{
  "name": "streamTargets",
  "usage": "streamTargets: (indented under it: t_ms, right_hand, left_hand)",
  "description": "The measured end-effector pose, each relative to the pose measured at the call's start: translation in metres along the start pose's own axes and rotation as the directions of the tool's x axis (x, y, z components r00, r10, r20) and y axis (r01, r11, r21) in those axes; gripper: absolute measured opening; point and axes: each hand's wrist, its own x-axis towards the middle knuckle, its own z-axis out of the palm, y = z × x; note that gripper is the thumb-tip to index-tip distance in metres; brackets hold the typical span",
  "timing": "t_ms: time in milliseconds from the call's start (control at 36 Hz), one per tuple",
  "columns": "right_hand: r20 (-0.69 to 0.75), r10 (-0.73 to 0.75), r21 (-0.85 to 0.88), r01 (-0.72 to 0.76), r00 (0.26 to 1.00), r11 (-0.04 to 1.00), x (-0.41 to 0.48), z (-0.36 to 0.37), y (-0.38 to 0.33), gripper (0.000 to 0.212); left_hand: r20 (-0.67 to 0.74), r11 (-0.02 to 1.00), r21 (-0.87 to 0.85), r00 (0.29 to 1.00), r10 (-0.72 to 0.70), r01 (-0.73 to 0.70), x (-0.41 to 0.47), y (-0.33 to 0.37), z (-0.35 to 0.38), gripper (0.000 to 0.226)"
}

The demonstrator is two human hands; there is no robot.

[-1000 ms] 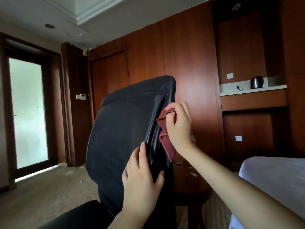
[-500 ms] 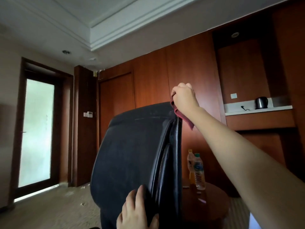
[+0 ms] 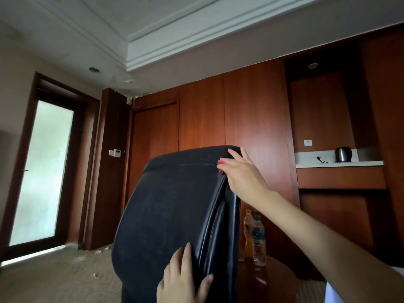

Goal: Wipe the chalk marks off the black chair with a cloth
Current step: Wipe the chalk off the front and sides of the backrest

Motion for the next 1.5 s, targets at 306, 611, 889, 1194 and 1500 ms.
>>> streamTargets:
  t_ms: [306,611,889,1194,1500]
  right_hand:
    - [0.247,0.011,-0.413,0.095,0.969,0.906,0.073,-0.003,-0.044,0.029]
    - [0.134,0.145,-0.585,-0.04,0.98,0.81,0.089,0.029,-0.075,0.033]
    - [0.371,-0.012,-0.474,0.2,0.928,0.858,0.091,0.017,-0.077,0.033]
    - [0.253,0.042,-0.527,0.101,0.966,0.844,0.056,-0.051,-0.028,0.025]
    - [0.276,0.042,-0.492,0.104,0.96,0.864,0.093,-0.012,-0.049,0.022]
  left_hand:
    - [-0.292,0.955,0.2,0.917,0.271,-0.219,0.039,0.005,0.0,0.056]
    - [-0.34,0.905,0.293,0.851,0.401,-0.309,0.055,0.003,-0.005,0.026]
    - [-0.357,0.859,0.335,0.792,0.496,-0.388,0.055,-0.004,0.001,0.022]
    - [-0.348,0.858,0.345,0.796,0.494,-0.381,0.055,0.0,-0.009,0.02]
    - [-0.34,0.876,0.299,0.816,0.468,-0.378,0.052,0.0,-0.006,0.018]
